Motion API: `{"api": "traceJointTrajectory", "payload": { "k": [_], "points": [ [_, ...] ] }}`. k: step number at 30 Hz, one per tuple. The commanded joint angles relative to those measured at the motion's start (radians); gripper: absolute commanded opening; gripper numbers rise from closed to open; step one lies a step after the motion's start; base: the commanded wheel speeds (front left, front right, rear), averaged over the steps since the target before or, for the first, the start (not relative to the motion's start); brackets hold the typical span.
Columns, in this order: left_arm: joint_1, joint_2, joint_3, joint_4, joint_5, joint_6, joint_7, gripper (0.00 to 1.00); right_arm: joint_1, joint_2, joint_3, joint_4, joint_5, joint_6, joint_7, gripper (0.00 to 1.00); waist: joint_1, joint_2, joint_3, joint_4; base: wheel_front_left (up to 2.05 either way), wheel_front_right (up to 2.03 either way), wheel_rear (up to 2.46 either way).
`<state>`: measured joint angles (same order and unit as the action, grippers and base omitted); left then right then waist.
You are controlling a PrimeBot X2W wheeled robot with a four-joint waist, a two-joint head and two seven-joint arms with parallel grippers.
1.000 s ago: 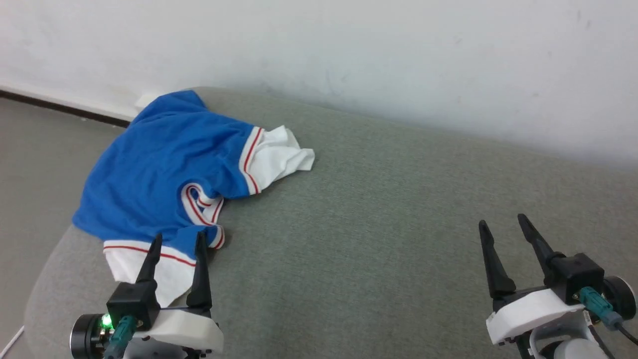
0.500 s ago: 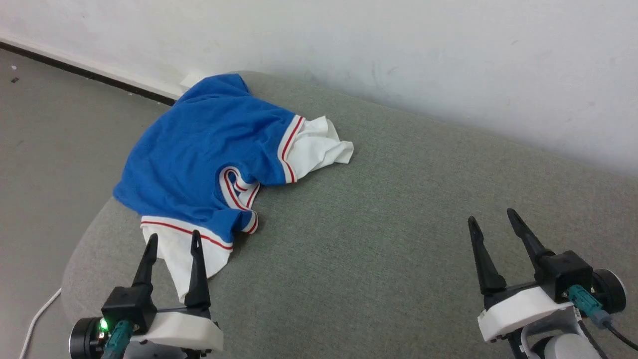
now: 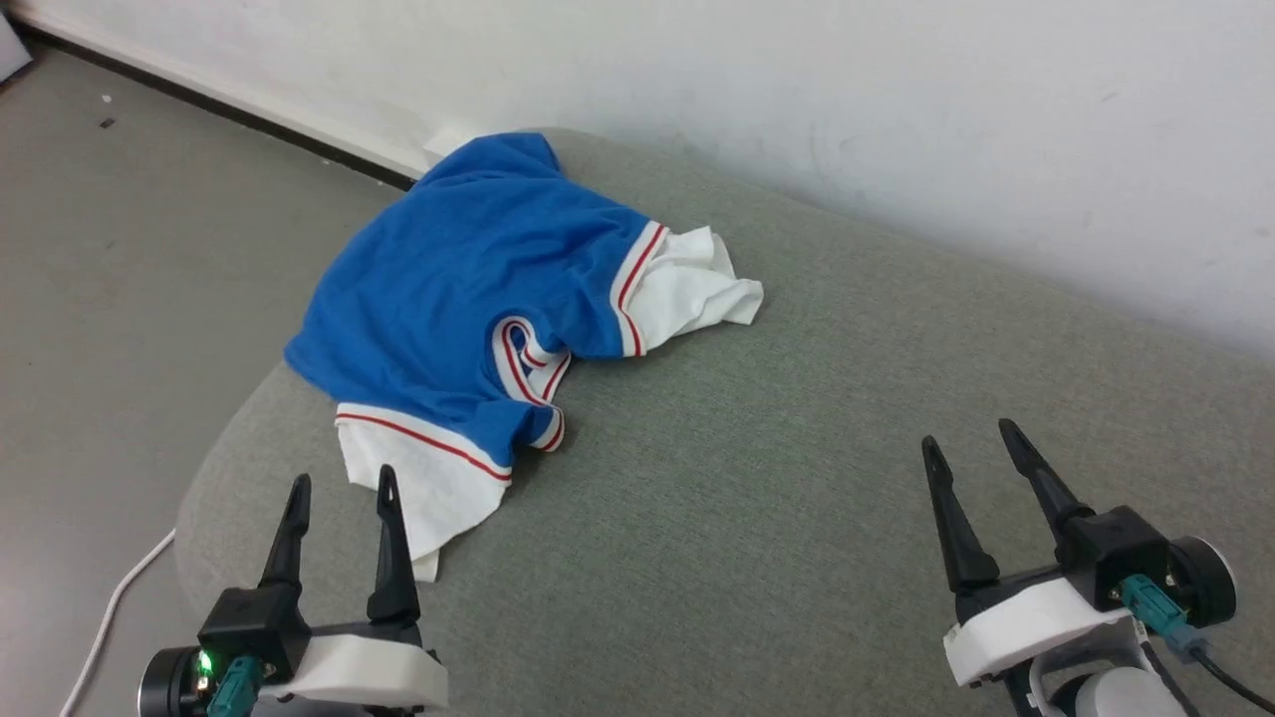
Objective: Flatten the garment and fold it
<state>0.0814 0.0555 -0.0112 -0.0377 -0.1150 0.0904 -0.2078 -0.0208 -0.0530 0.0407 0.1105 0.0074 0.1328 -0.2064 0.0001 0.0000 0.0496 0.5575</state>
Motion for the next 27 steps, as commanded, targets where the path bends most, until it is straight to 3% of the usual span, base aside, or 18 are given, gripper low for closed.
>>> {"api": "traceJointTrajectory", "payload": {
  "k": [1, 22, 27],
  "points": [
    [0.012, -0.004, -0.003, -0.005, -0.005, 0.008, -0.009, 1.0, -0.018, 0.002, 0.003, 0.003, -0.009, -0.002, -0.011, 1.0, -0.0001, 0.0, 0.001, 0.012, -0.01, -0.01, -0.01],
    [0.026, -0.005, -0.016, -0.011, -0.039, 0.037, -0.053, 1.0, -0.038, 0.003, 0.012, 0.024, -0.025, -0.002, -0.055, 1.0, -0.0001, 0.0, 0.03, 0.12, 0.0, 0.0, 0.0],
    [0.025, -0.005, -0.017, -0.01, -0.038, 0.036, -0.054, 1.0, -0.037, 0.003, 0.009, 0.023, -0.026, -0.002, -0.055, 1.0, -0.0001, 0.0, 0.029, 0.119, 0.0, 0.0, 0.0]
  ]
}}
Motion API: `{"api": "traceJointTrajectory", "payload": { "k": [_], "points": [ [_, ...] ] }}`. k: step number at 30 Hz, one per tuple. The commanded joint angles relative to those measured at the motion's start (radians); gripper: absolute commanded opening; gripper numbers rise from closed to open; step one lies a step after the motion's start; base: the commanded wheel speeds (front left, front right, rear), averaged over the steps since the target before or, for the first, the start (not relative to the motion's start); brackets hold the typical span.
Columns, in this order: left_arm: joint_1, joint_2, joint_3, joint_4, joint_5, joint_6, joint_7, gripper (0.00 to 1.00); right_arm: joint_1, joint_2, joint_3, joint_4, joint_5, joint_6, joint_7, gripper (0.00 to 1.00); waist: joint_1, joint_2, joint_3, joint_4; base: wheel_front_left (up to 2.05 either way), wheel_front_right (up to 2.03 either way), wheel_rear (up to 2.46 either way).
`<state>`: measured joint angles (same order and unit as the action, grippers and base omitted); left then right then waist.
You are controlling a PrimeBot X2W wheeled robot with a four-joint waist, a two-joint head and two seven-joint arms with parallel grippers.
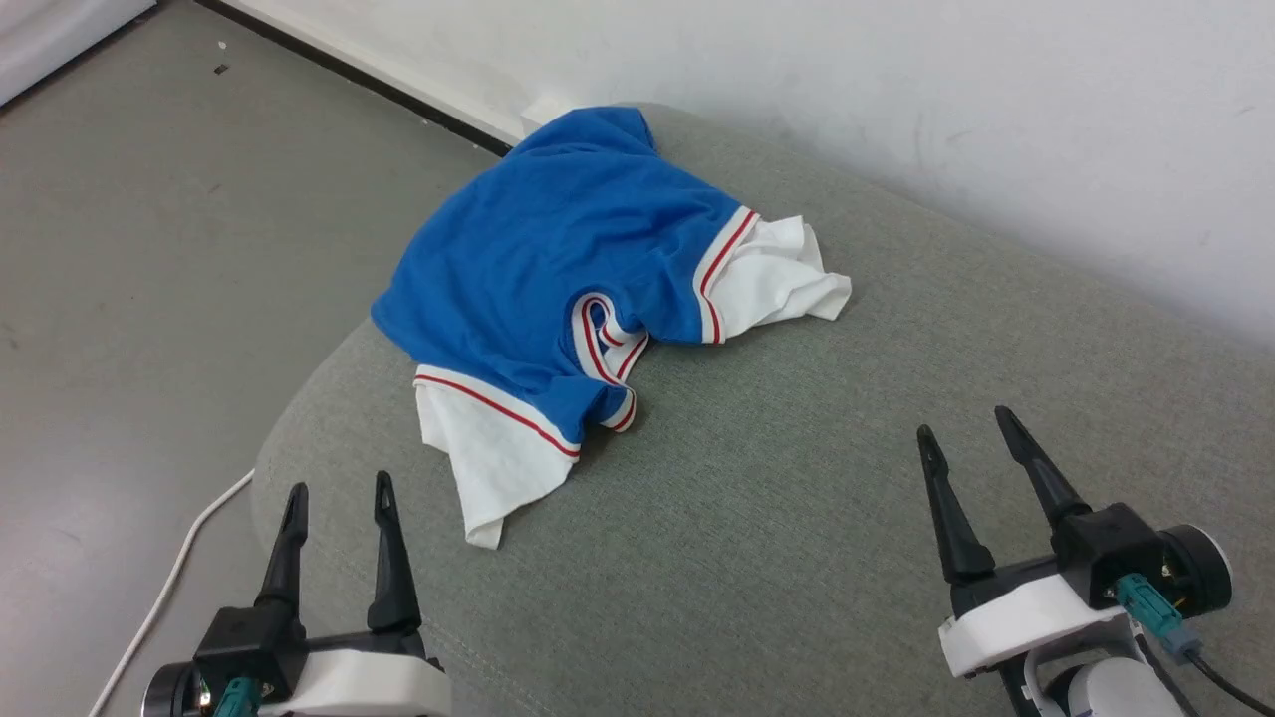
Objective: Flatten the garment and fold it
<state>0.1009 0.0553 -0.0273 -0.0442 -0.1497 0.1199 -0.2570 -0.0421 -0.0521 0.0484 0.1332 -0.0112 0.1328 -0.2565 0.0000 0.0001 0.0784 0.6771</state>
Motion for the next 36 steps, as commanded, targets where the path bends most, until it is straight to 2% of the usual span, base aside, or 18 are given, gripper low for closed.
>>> {"api": "traceJointTrajectory", "payload": {
  "k": [1, 11, 15, 20, 23, 30, 36],
  "points": [
    [0.005, -0.005, -0.002, -0.003, -0.004, 0.006, -0.005, 1.0, -0.015, 0.002, 0.0, 0.0, -0.008, -0.002, -0.005, 1.0, 0.0, -0.0001, 0.001, -0.001, 0.0, 0.0, 0.0],
    [-0.015, -0.005, 0.0, -0.016, 0.01, -0.001, -0.005, 1.0, -0.011, 0.002, -0.01, -0.007, -0.016, -0.002, -0.005, 1.0, 0.0, -0.0001, 0.01, -0.006, 0.0, 0.0, 0.0],
    [-0.098, 0.006, 0.016, -0.047, 0.01, -0.074, -0.005, 1.0, -0.008, 0.002, -0.021, -0.017, -0.029, -0.002, -0.005, 1.0, 0.0, -0.0001, 0.032, -0.001, 0.0, 0.0, 0.0],
    [-0.251, 0.074, 0.014, -0.085, 0.022, -0.164, -0.005, 1.0, -0.023, 0.002, -0.031, -0.058, -0.062, -0.002, -0.005, 1.0, 0.0, -0.0001, 0.083, -0.012, 0.0, 0.0, 0.0],
    [-0.383, 0.129, 0.013, -0.092, 0.012, -0.198, 0.037, 1.0, -0.038, 0.002, -0.037, -0.097, -0.082, -0.002, 0.005, 1.0, 0.0, -0.0001, 0.125, -0.024, 0.0, 0.0, 0.0],
    [-0.695, 0.252, 0.008, -0.002, -0.071, -0.239, 0.219, 1.0, -0.094, -0.034, -0.007, -0.225, -0.107, -0.002, 0.073, 1.0, 0.0, -0.0001, 0.255, -0.088, 0.0, 0.0, 0.0],
    [-0.899, 0.343, -0.018, 0.136, -0.172, -0.249, 0.34, 1.0, -0.135, -0.087, 0.014, -0.361, -0.106, -0.002, 0.141, 1.0, 0.0, -0.0001, 0.376, -0.151, 0.0, 0.0, 0.0]
  ]
}}
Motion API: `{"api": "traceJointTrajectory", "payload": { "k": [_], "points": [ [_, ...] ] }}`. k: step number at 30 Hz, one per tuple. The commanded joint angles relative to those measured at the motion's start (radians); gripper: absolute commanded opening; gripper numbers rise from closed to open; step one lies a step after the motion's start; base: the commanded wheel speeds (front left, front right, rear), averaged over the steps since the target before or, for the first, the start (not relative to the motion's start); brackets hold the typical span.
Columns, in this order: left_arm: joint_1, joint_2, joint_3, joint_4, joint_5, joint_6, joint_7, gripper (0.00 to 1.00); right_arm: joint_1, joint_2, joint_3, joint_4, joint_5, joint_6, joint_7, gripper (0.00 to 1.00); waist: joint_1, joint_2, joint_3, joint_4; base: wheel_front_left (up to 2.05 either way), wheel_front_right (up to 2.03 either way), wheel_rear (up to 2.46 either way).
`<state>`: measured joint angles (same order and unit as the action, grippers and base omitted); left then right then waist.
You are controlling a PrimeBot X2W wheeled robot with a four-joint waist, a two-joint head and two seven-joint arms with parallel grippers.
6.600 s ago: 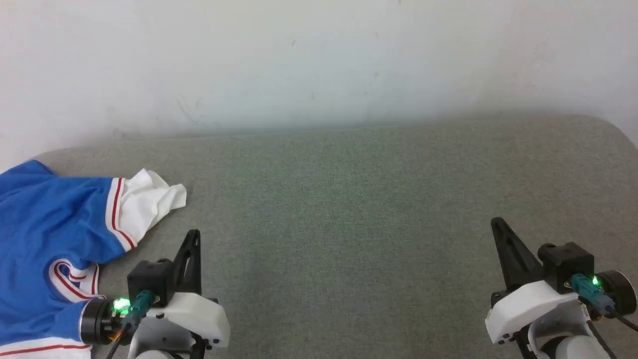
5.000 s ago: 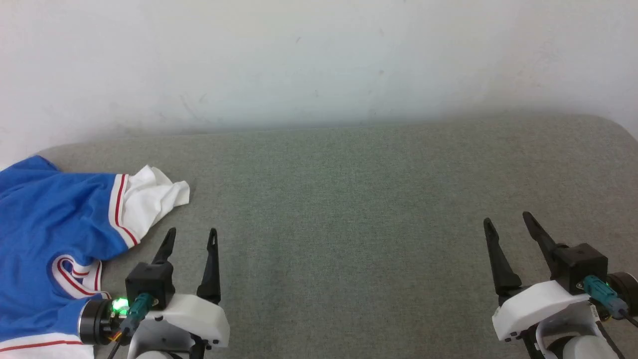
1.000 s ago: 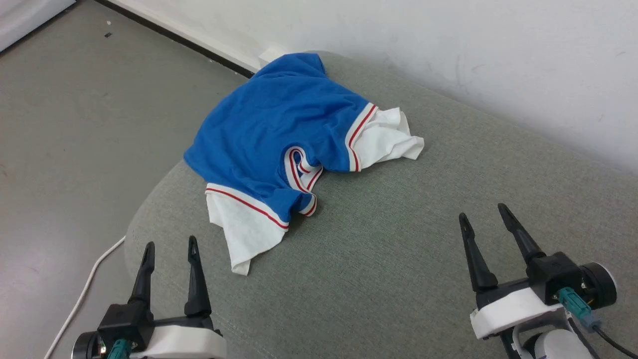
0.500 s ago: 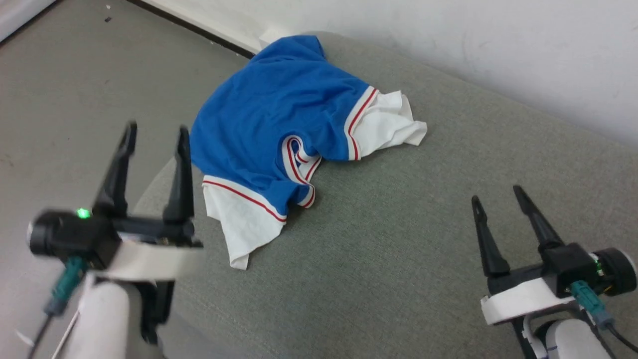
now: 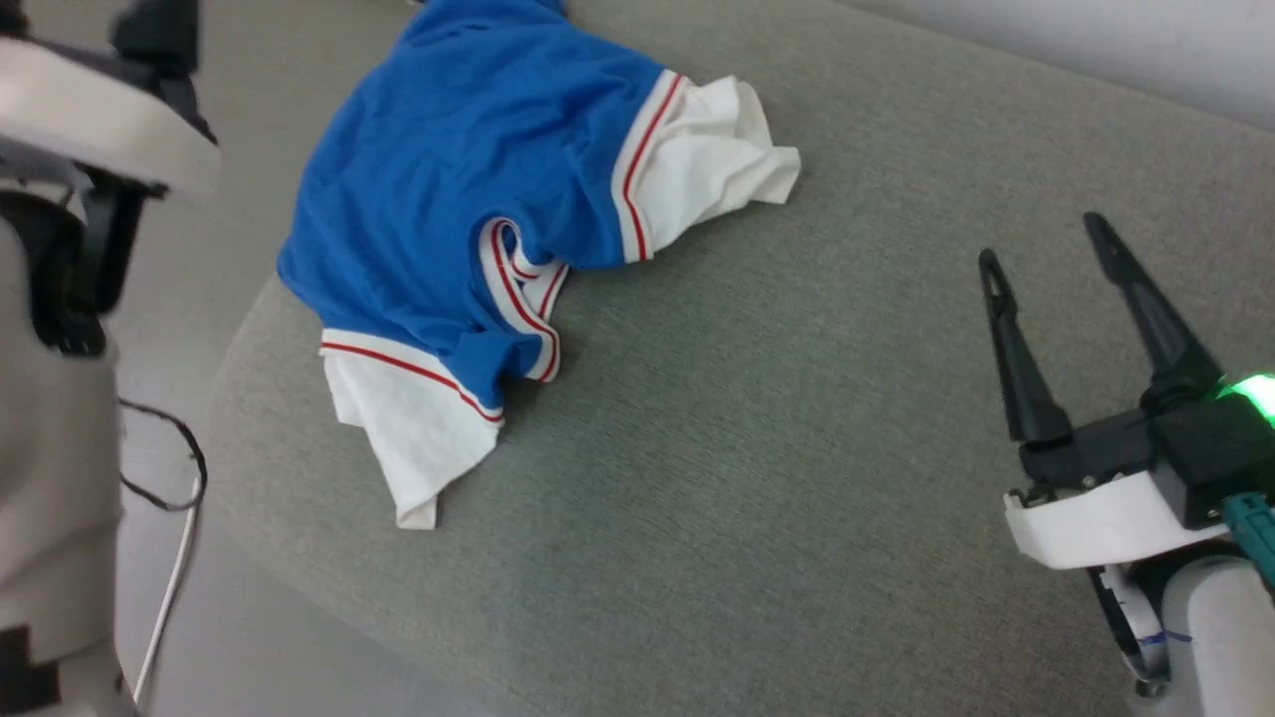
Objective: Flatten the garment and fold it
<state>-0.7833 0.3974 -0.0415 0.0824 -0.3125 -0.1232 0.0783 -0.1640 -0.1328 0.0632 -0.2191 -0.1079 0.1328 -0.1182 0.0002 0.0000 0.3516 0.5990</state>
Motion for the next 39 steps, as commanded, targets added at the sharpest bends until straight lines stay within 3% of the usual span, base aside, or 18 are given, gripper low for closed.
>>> {"api": "traceJointTrajectory", "payload": {
  "k": [1, 10, 15, 20, 26, 27, 28, 39],
  "points": [
    [-0.043, 0.009, -0.009, 0.037, -0.031, -0.006, 0.022, 1.0, -0.019, -0.016, -0.001, -0.031, -0.009, -0.002, 0.015, 1.0, -0.0002, 0.0, 0.123, -0.082, 0.0, 0.0, 0.0],
    [-0.165, 0.111, -0.121, 0.234, -0.153, -0.007, 0.1, 1.0, -0.072, -0.057, 0.019, -0.153, 0.001, -0.002, 0.08, 1.0, -0.0002, 0.0, 0.254, -0.175, 0.0, 0.0, 0.0],
    [-0.157, 0.131, -0.195, 0.352, -0.292, -0.007, 0.243, 1.0, -0.089, -0.069, 0.005, -0.206, 0.003, -0.002, 0.103, 1.0, -0.0002, 0.0, 0.31, -0.219, 0.0, 0.0, 0.0],
    [-0.133, 0.122, -0.193, 0.44, -0.379, -0.007, 0.323, 1.0, -0.096, -0.079, -0.001, -0.243, 0.009, -0.002, 0.121, 1.0, -0.0002, 0.0, 0.35, -0.251, 0.0, 0.0, 0.0],
    [-0.124, 0.089, -0.214, 0.506, -0.467, -0.002, 0.528, 1.0, -0.104, -0.088, -0.013, -0.287, 0.009, -0.002, 0.142, 1.0, -0.0002, 0.0, 0.373, -0.265, 0.0, 0.0, 0.0],
    [-0.124, 0.089, -0.217, 0.511, -0.47, -0.002, 0.54, 0.46, -0.104, -0.089, -0.014, -0.29, 0.01, -0.002, 0.144, 1.0, -0.0002, 0.0, 0.373, -0.267, 0.0, 0.0, 0.0],
    [-0.124, 0.09, -0.22, 0.513, -0.469, -0.002, 0.541, 0.0, -0.104, -0.089, -0.015, -0.292, 0.01, -0.002, 0.145, 1.0, -0.0002, 0.0, 0.373, -0.269, 0.0, 0.0, 0.0],
    [-0.118, 0.135, -0.206, 0.518, -0.443, -0.004, 0.427, 0.0, -0.097, -0.068, -0.018, -0.253, 0.026, -0.002, 0.118, 1.0, -0.0002, 0.0, 0.289, -0.273, 0.0, 0.0, 0.0]
  ]
}}
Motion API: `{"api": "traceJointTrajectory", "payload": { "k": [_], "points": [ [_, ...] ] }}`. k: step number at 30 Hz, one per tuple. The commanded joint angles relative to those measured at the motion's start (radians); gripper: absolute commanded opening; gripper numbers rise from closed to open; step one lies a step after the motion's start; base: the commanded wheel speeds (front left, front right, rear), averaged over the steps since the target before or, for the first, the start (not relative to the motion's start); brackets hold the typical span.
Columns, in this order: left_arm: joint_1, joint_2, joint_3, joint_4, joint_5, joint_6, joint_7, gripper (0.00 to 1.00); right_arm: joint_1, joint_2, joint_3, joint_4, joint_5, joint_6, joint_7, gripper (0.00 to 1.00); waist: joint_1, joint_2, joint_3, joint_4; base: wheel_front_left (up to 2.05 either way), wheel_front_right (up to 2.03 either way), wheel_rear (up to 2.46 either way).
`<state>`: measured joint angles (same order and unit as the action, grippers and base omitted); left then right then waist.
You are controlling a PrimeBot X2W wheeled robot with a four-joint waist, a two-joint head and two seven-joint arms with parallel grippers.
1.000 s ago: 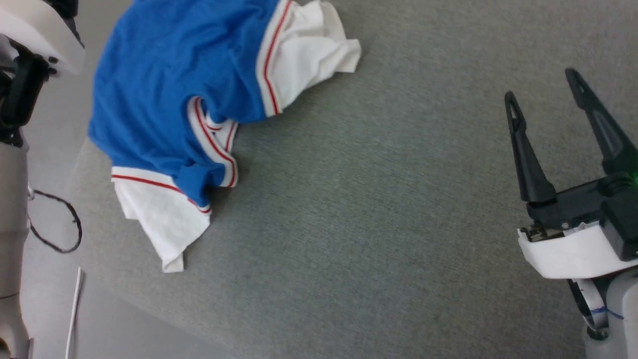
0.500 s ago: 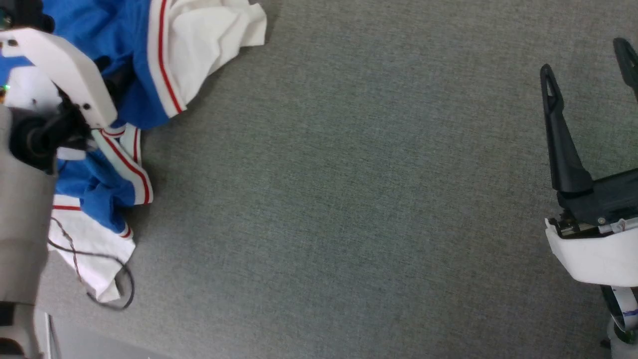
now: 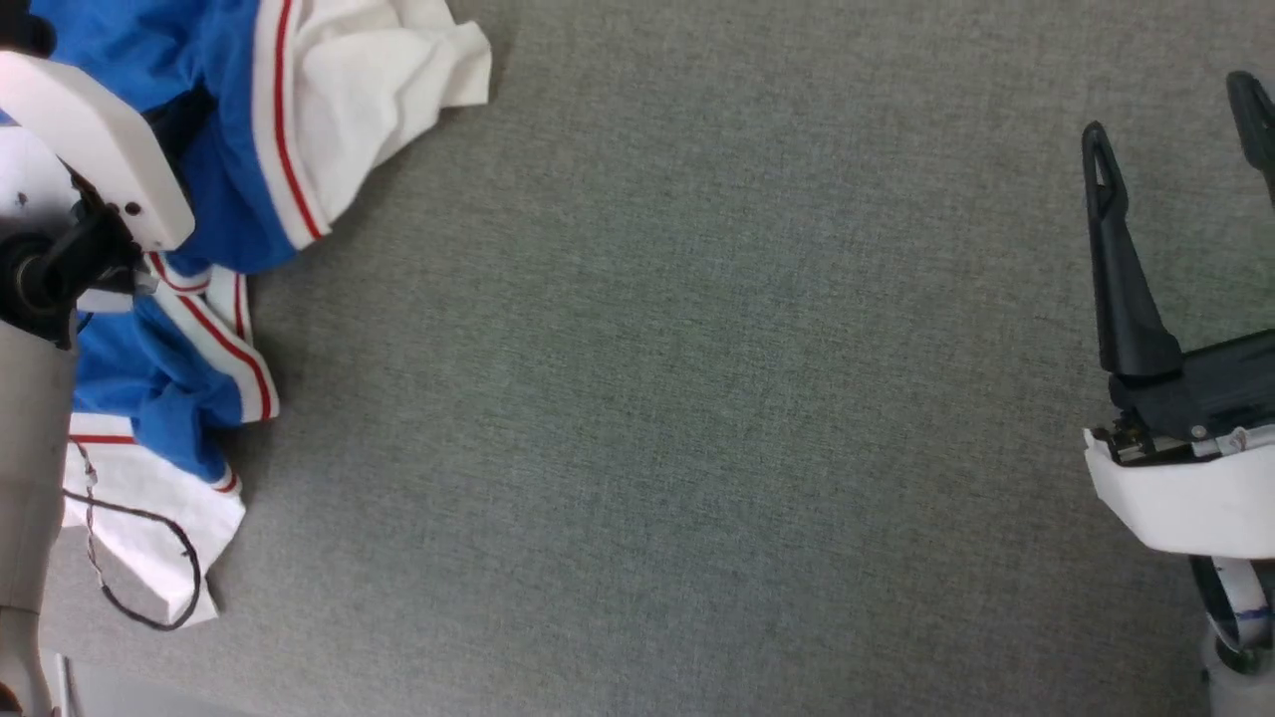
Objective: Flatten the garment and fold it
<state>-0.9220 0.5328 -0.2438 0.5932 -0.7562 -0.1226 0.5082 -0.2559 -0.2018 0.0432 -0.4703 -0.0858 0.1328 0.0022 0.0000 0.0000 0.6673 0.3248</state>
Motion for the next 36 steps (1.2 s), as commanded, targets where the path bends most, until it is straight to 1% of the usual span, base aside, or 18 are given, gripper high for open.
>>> {"api": "traceJointTrajectory", "payload": {
  "k": [1, 7, 11, 14, 19, 22, 26, 30, 32, 36],
  "points": [
    [0.019, 0.008, 0.001, 0.005, -0.001, -0.004, -0.007, 0.0, -0.005, 0.008, 0.003, 0.008, 0.008, -0.002, -0.011, 1.0, 0.0, 0.0, -0.045, 0.001, 0.0, 0.0, 0.0],
    [0.004, 0.067, 0.047, -0.052, -0.004, 0.007, -0.048, 0.0, 0.007, 0.063, 0.015, 0.085, 0.025, -0.002, -0.073, 1.0, 0.0, 0.0, -0.16, -0.01, 0.0, 0.0, 0.0],
    [-0.02, 0.108, 0.08, -0.129, 0.008, 0.021, -0.096, 0.0, 0.029, 0.099, 0.014, 0.14, 0.039, -0.002, -0.12, 1.0, 0.0, 0.0, -0.243, -0.024, 0.0, 0.0, 0.0],
    [-0.05, 0.133, 0.097, -0.193, 0.018, 0.031, -0.112, 0.0, 0.05, 0.121, 0.001, 0.173, 0.047, -0.002, -0.153, 1.0, 0.0, 0.0, -0.301, -0.037, 0.0, 0.0, 0.0],
    [-0.13, 0.148, 0.103, -0.314, 0.032, 0.051, -0.107, 0.0, 0.086, 0.142, -0.031, 0.207, 0.06, -0.002, -0.191, 1.0, 0.0, 0.0, -0.369, -0.06, 0.0, 0.0, 0.0],
    [-0.197, 0.132, 0.097, -0.373, 0.03, 0.064, -0.088, 0.0, 0.103, 0.148, -0.049, 0.221, 0.068, -0.002, -0.206, 1.0, 0.0, 0.0, -0.398, -0.076, 0.0, 0.0, 0.0],
    [-0.285, 0.086, 0.075, -0.429, 0.025, 0.089, -0.059, 0.0, 0.119, 0.151, -0.064, 0.237, 0.088, -0.002, -0.223, 1.0, 0.0, 0.0, -0.433, -0.103, 0.0, 0.0, 0.0],
    [-0.35, 0.021, 0.034, -0.474, 0.009, 0.1, -0.024, 0.0, 0.12, 0.151, -0.08, 0.246, 0.118, -0.002, -0.237, 1.0, 0.0, 0.0, -0.455, -0.142, 0.0, 0.0, 0.0],
    [-0.369, -0.013, 0.0, -0.501, 0.006, 0.094, -0.009, 0.0, 0.118, 0.151, -0.093, 0.244, 0.127, -0.002, -0.243, 1.0, 0.0, 0.0, -0.462, -0.164, 0.0, 0.0, 0.0],
    [-0.377, -0.099, -0.072, -0.558, -0.022, 0.089, 0.03, 0.0, 0.115, 0.151, -0.125, 0.236, 0.134, -0.002, -0.25, 1.0, 0.0, 0.0, -0.469, -0.205, 0.0, 0.0, 0.0]
  ]
}}
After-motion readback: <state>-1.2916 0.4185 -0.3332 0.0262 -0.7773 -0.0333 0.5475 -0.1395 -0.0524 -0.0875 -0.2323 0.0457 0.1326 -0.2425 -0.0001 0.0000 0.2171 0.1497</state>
